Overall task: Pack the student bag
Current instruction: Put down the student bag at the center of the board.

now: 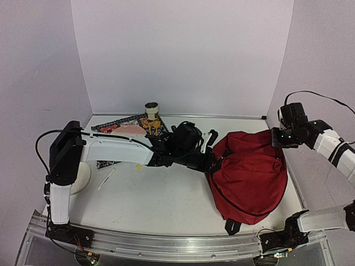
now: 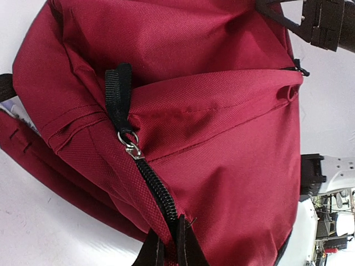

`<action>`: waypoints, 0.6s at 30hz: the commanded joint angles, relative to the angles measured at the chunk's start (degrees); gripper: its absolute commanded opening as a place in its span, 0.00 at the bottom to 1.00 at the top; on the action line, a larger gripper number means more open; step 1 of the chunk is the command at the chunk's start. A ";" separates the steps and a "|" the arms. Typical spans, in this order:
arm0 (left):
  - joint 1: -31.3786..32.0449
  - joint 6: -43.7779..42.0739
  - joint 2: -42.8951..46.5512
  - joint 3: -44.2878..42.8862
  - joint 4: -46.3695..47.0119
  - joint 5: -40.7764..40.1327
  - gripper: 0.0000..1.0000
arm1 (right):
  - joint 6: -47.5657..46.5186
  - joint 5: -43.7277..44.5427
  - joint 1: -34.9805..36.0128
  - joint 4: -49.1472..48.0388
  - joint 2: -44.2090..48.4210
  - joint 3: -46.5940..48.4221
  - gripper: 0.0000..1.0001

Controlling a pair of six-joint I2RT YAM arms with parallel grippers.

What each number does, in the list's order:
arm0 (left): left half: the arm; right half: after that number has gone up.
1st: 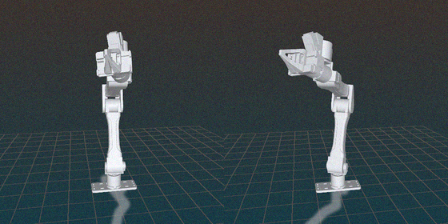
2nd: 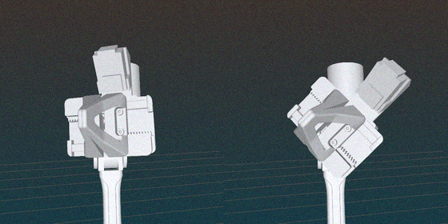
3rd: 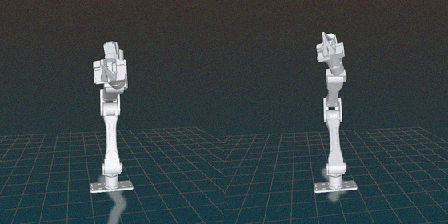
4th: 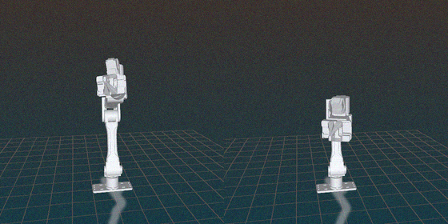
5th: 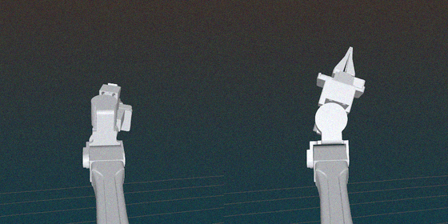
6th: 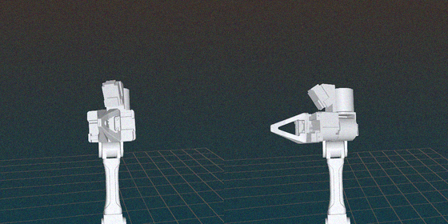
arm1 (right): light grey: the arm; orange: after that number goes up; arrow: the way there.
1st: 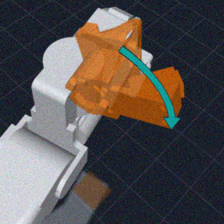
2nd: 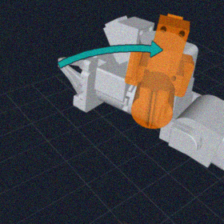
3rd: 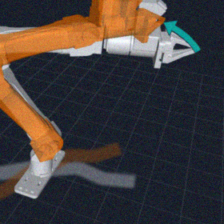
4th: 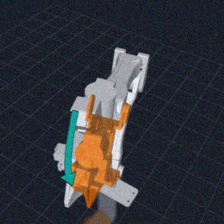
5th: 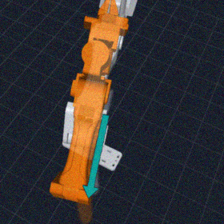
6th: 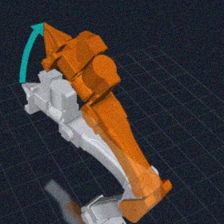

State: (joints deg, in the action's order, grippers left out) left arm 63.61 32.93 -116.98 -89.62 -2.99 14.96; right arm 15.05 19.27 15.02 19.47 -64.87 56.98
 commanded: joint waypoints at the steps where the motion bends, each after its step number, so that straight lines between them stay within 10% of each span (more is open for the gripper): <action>1: 0.19 -0.19 0.89 -3.06 6.07 0.29 0.00 | -1.15 0.19 -0.67 -10.44 -3.92 -1.00 0.00; 10: 0.19 -0.79 17.49 9.72 5.76 -12.20 0.00 | -0.31 -24.43 2.83 -18.89 -9.28 -1.57 0.00; 18: -0.33 -2.86 28.27 12.97 0.82 -19.34 0.00 | 1.20 -27.14 10.96 -22.01 -14.94 8.15 0.00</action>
State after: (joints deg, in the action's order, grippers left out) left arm 63.72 32.68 -96.45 -74.18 -7.96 0.17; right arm 15.57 -2.40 23.05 4.22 -79.46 57.42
